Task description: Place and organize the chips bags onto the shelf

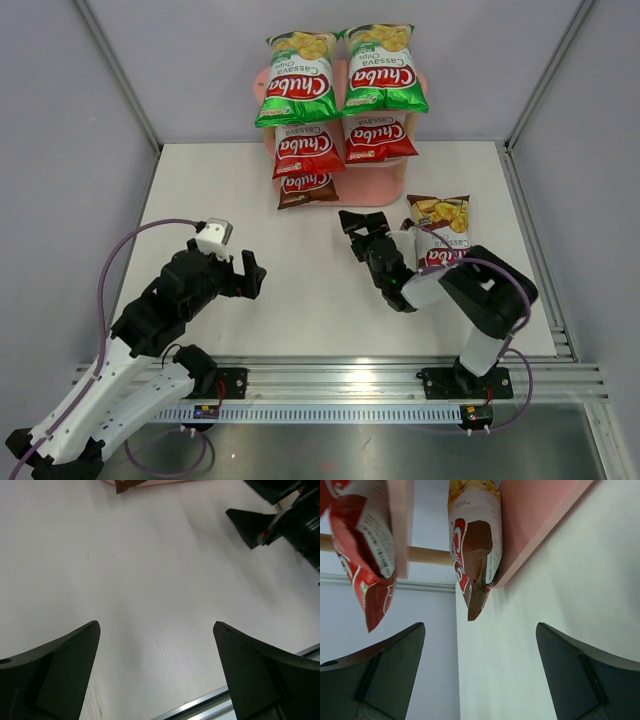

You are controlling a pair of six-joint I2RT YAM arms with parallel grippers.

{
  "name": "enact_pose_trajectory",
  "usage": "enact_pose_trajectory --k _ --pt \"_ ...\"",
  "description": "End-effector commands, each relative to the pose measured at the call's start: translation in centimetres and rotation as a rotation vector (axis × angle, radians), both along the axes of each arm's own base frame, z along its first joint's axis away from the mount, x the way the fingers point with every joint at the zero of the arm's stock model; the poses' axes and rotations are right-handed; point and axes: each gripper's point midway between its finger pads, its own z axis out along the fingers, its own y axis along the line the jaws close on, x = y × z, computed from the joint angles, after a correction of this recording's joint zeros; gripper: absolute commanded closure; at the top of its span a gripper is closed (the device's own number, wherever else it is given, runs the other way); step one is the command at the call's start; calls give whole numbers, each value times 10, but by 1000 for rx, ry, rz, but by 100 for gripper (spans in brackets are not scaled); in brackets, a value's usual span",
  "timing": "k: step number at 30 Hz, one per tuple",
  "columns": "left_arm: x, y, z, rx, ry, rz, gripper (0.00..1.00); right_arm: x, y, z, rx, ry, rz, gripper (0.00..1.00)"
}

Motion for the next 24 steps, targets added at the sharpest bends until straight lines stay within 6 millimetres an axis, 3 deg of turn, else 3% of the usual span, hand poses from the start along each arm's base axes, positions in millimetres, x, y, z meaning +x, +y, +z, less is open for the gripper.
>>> enact_pose_trajectory --k 1,2,3,4,5,6,8,9,11,12,15,16,17,20,21,23,24 --pt "3 -14 19 -97 -1 -6 1 -25 -13 4 -174 22 131 1" --pt "2 -20 23 -143 5 -12 1 -30 -18 25 -189 -8 134 0" --pt "2 -26 25 -177 7 -30 1 -38 -27 9 -309 45 156 0" --pt "-6 -40 28 -247 30 -91 1 -42 -32 15 -350 45 157 1" --pt "-5 -53 43 -320 -7 -137 1 -47 -39 38 -363 10 155 0" --pt "-6 -62 37 -359 10 -168 1 -56 -51 27 -470 64 169 1" --pt "-10 -89 55 -501 10 -269 1 -61 -81 62 -507 74 67 1" --pt "-11 -97 49 -529 36 -292 1 -82 -109 34 -607 241 36 1" --pt "-7 -117 49 -597 90 -340 1 -90 -142 67 -641 233 -76 1" --pt "-3 -124 42 -606 119 -342 1 -101 -153 67 -724 250 -53 1" --pt "15 -145 31 -661 183 -343 1 -128 -171 81 -743 244 -15 1" --pt "20 -152 37 -700 178 -348 1 -135 -174 85 -745 233 -2 1" --pt "29 -161 20 -688 230 -333 1 -148 -184 90 -735 223 4 1" --pt "43 -186 24 -700 244 -338 1 -173 -204 102 -701 200 3 1" --pt "51 -199 2 -671 300 -318 1 -179 -209 110 -681 184 -3 1" --pt "58 -223 10 -700 304 -334 1 -194 -222 122 -645 150 -15 1" --pt "66 -238 -16 -670 364 -324 1 -199 -225 132 -621 123 -17 1"
